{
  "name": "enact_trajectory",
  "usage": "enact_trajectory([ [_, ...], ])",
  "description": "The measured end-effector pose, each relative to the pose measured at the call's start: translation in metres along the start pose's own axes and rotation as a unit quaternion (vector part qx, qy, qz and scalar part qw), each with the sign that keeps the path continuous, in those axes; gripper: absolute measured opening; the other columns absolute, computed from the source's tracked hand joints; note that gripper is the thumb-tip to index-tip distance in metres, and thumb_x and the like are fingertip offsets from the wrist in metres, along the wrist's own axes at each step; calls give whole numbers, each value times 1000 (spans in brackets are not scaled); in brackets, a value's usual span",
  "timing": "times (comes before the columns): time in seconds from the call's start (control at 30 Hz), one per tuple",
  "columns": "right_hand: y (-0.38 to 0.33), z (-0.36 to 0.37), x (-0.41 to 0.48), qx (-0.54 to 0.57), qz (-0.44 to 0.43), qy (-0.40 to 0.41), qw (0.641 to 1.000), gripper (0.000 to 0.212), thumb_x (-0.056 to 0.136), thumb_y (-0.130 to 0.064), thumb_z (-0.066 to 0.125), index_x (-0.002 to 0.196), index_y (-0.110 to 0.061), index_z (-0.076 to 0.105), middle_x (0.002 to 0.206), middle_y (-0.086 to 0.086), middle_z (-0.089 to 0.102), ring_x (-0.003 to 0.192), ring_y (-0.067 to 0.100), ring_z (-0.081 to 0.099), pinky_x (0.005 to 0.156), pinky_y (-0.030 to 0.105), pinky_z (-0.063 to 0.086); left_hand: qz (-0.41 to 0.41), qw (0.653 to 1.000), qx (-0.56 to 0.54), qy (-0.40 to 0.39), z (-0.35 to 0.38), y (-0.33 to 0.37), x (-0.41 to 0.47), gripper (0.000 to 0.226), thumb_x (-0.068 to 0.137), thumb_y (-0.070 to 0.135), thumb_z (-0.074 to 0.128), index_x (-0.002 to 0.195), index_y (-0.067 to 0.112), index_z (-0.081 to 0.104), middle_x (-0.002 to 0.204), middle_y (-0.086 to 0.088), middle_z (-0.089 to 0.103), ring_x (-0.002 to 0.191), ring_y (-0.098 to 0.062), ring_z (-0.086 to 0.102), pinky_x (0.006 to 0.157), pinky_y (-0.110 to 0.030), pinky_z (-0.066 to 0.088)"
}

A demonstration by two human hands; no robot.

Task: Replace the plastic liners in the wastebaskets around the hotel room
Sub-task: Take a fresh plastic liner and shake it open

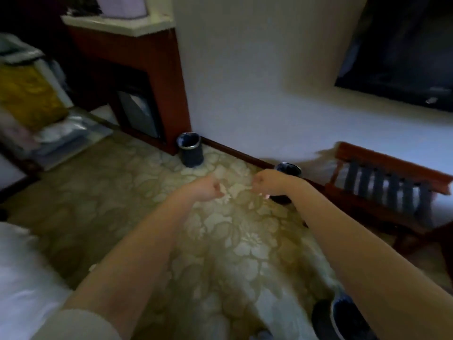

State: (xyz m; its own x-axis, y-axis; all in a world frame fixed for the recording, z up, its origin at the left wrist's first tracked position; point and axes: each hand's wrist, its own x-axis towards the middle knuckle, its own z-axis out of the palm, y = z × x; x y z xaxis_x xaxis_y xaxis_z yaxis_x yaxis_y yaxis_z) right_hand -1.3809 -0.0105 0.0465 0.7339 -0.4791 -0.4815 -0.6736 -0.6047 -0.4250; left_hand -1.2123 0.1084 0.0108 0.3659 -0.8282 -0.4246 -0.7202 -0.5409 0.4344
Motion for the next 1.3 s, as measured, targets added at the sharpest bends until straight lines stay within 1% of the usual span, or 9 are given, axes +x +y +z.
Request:
enact_trajectory([
  [0.1,-46,-35,81,-43,-52,-18,998,38,96,-33,56,125,-8,59,121,9,62,105,26,62,96,37,49,-85,996,-33,19,-47,-51,20,32,93,26,59,118,6,61,118,-12,62,96,-22,59,83,-31,47],
  [0.23,-129,-54,179,-17,-146,-56,988,32,96,-28,58,121,-8,62,113,8,65,94,21,64,85,32,52,-168,978,-85,90,-113,-129,29,33,94,22,58,123,7,60,122,-11,61,105,-24,59,82,-28,44],
  [0.3,-175,-56,223,-37,-194,-92,976,32,97,-28,57,122,-9,60,112,6,65,93,20,65,80,30,51,-200,966,-110,122,-141,-172,36,31,93,21,59,120,6,62,120,-14,63,101,-24,60,81,-29,46],
  [0.43,-267,-65,315,-97,-271,-110,951,31,96,-29,57,123,-15,61,118,4,63,102,22,62,85,31,50,-249,952,-123,128,-199,-258,68,31,94,23,57,120,6,62,120,-11,62,97,-22,60,86,-31,47],
  [0.63,-388,-108,448,-124,-298,-84,943,29,94,-33,59,119,-18,62,106,-1,61,103,19,61,89,32,50,-263,925,-175,214,-323,-368,136,29,92,25,60,117,10,62,115,-9,62,103,-25,62,91,-37,52],
  [0.73,-436,-127,512,-97,-301,-82,945,23,93,-32,61,112,-21,63,108,0,62,97,18,63,90,36,53,-260,910,-192,261,-372,-404,170,27,92,25,59,115,13,62,112,-8,62,103,-24,61,89,-40,53],
  [0.93,-537,-141,644,-113,-333,-71,933,26,93,-32,61,116,-20,63,108,0,62,92,16,64,86,35,54,-267,919,-146,249,-451,-494,237,29,92,29,60,115,13,64,110,-3,61,101,-19,59,86,-32,51],
  [1.1,-632,-162,764,-140,-384,-66,910,28,94,-28,59,118,-15,64,116,5,62,105,22,60,94,38,50,-314,900,-136,271,-540,-597,301,25,90,29,61,106,12,70,107,-6,65,100,-21,61,85,-33,48],
  [1.3,-777,-199,901,-175,-409,-91,891,28,96,-27,54,117,-13,65,119,9,64,107,26,59,90,36,49,-371,873,-140,284,-652,-695,338,30,93,28,57,115,10,66,117,-8,63,106,-22,59,91,-33,48],
])
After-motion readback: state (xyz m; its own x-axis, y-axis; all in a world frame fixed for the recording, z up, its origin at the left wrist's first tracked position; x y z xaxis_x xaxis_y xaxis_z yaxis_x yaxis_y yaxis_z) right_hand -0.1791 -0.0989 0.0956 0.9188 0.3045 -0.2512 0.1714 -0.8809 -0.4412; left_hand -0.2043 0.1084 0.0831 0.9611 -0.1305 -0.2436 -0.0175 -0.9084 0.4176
